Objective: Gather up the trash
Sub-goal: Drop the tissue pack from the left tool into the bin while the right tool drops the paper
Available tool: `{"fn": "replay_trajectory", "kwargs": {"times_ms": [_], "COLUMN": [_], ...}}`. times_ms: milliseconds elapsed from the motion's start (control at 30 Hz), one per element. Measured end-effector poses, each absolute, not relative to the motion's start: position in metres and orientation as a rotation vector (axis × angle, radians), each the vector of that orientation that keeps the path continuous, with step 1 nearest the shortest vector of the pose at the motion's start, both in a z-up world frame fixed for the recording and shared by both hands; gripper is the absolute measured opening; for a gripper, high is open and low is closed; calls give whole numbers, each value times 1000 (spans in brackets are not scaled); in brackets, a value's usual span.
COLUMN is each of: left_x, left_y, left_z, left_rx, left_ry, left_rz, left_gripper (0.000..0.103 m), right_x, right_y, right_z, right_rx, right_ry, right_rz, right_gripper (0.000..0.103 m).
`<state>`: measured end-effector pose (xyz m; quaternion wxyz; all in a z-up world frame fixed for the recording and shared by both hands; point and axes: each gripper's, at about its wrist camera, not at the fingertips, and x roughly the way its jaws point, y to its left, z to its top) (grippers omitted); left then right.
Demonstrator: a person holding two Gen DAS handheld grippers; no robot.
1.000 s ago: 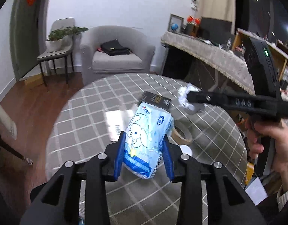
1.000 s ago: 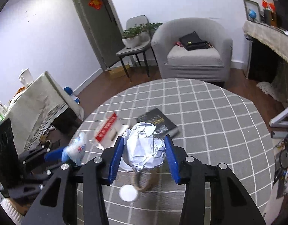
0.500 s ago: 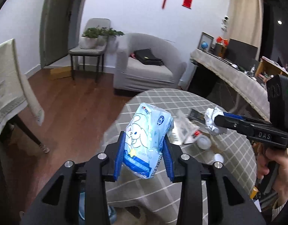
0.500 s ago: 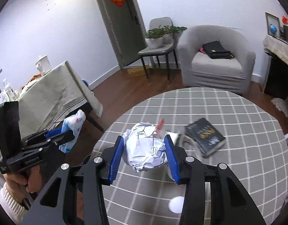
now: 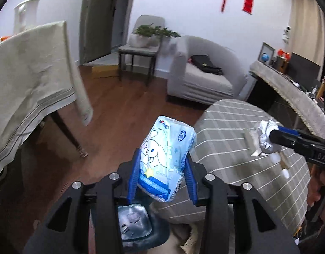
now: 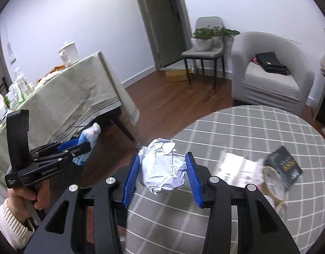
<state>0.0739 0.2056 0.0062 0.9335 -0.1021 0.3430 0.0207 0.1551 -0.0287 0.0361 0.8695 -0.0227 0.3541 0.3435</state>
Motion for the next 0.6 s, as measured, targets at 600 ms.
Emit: {"fn": "replay_trajectory", "kwargs": {"times_ms": [600], "left_x": [61], "left_y": [251], "left_z": [-75], "left_rx": [-217], "left_ry": [1003], "left_rz": [186], "left_gripper": [44], "right_x": [136], "right_y": [72], "right_z": [23], "right_rx": [-156], "right_ry": [788], "right_rz": [846], "right_gripper": [45]}}
